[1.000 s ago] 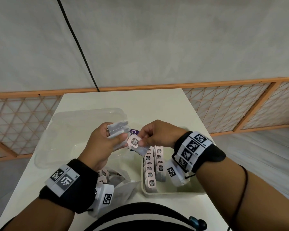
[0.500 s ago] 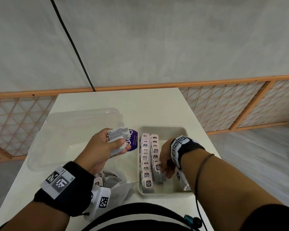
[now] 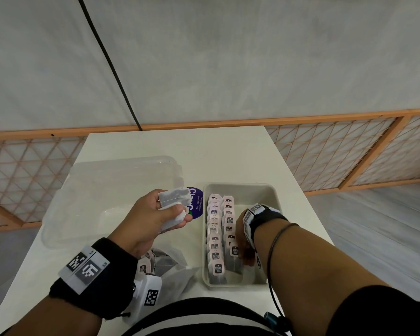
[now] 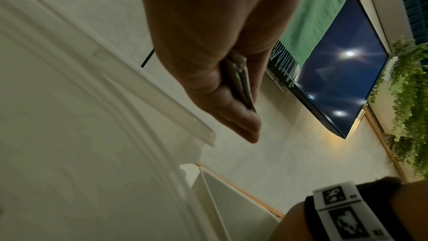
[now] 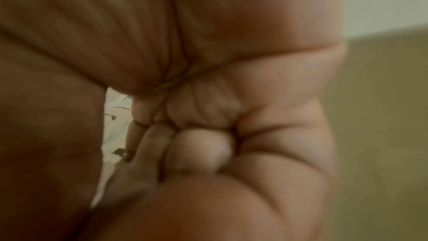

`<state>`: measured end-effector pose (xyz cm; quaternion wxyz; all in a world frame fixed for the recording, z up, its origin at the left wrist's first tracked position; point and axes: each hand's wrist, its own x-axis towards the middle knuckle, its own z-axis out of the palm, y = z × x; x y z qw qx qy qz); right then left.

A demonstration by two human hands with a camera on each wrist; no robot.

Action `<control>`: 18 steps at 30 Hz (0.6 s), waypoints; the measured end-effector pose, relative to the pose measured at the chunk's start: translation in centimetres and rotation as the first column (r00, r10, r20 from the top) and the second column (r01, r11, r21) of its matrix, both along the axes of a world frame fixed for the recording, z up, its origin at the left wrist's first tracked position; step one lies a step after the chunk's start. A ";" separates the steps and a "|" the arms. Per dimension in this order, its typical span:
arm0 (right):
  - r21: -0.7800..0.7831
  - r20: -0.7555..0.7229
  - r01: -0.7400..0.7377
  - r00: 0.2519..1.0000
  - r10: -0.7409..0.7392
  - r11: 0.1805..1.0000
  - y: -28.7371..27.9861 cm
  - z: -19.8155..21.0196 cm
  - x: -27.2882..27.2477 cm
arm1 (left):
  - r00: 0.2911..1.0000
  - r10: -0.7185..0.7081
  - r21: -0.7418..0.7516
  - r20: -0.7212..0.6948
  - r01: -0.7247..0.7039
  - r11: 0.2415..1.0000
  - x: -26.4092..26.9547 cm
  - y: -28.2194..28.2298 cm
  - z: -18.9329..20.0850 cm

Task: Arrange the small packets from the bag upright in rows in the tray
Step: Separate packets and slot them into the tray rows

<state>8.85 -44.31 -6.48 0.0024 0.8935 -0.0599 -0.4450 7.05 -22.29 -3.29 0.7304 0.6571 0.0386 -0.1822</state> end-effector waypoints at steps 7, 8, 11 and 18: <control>-0.043 0.058 -0.087 0.994 0.090 0.995 -0.5 -0.5 0.2 | 1.000 0.005 0.020 0.001 -0.005 1.000 0.1 0.0 -0.3; -0.044 0.060 -0.076 0.995 0.079 0.996 -0.4 -0.3 0.1 | 1.000 0.005 0.020 0.001 -0.005 1.000 0.0 -0.1 -0.3; 0.005 0.060 -0.045 0.997 0.044 0.999 -0.1 -0.1 -0.1 | 1.000 -0.001 0.026 -0.002 0.001 1.000 0.1 -0.1 -0.3; 0.024 0.219 -0.029 0.976 0.023 0.999 -1.6 2.3 1.4 | 0.993 -0.097 0.014 -0.069 0.099 0.995 -0.1 -0.5 -0.3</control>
